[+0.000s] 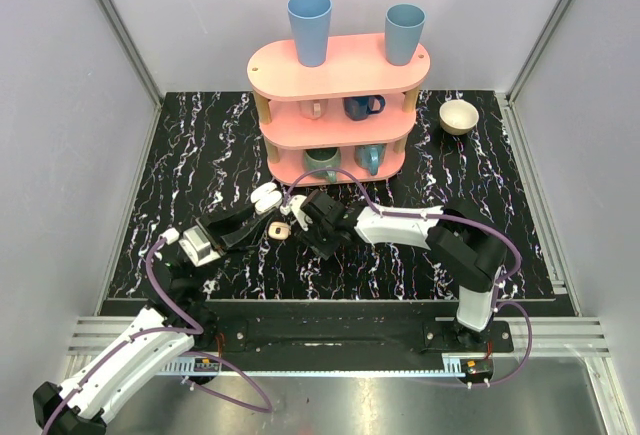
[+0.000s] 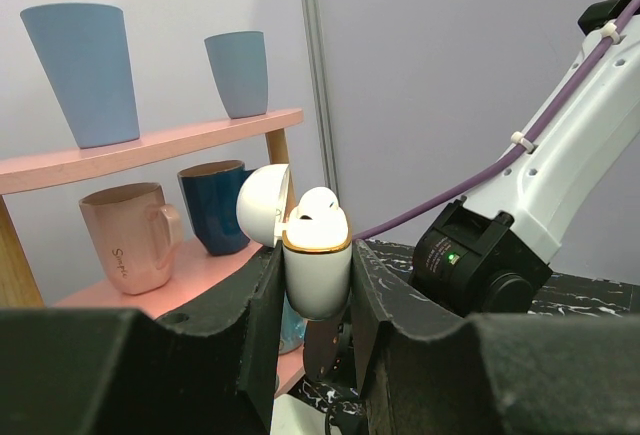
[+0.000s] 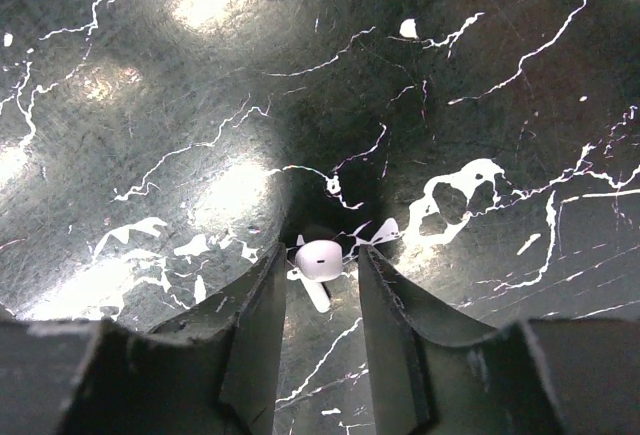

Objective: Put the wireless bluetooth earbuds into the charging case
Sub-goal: Pick up the left earbud from the center of the board, then insert the left earbud into the left side groove of the charging case.

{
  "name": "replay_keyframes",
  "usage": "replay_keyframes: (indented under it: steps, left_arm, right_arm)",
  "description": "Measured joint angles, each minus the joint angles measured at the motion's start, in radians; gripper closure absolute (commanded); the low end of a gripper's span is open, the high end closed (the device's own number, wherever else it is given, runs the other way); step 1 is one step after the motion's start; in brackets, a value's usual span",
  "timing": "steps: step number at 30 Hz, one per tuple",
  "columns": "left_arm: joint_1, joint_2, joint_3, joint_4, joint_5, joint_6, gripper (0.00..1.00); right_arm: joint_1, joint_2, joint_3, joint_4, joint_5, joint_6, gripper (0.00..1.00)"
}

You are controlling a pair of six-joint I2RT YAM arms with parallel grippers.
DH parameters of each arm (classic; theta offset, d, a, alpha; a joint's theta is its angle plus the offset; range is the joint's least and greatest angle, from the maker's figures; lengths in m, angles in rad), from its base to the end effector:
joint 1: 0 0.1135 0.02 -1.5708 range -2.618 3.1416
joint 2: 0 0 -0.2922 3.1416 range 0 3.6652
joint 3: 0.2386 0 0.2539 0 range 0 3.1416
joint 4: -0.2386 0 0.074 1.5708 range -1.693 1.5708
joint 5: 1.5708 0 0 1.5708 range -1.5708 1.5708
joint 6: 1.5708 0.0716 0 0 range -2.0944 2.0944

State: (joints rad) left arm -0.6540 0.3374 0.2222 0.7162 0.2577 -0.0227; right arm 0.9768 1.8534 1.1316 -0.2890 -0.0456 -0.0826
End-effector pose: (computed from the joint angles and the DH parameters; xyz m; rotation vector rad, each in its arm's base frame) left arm 0.0797 -0.0841 0.3225 0.5381 0.8644 -0.7438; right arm 0.2232 0.3363 0.1528 -1.3438 2.2609 0.3811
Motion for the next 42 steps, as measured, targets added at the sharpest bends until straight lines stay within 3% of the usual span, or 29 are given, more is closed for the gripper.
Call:
replay_keyframes:
  steps: [9,15,24,31,42]
  left_arm:
    - [0.000,0.001,0.000,0.005,0.000,0.000,1.00]
    - [0.000,0.006,0.000,0.011,0.000,0.000,1.00]
    - [0.000,0.009,0.000,0.012,0.000,0.000,1.00]
    - [0.000,0.011,0.000,0.012,-0.001,0.000,1.00]
    - [0.000,0.034,0.000,0.016,-0.002,0.000,1.00]
  right_arm:
    - [0.000,0.001,0.003,-0.009,0.000,0.000,0.62]
    - [0.000,0.005,0.009,-0.009,0.002,0.008,0.73]
    - [0.000,-0.021,0.000,0.020,0.031,0.077,0.76]
    - [0.000,-0.216,-0.064,0.073,0.150,0.176,0.77]
    - [0.000,-0.718,-0.170,0.187,0.461,0.412,0.78]
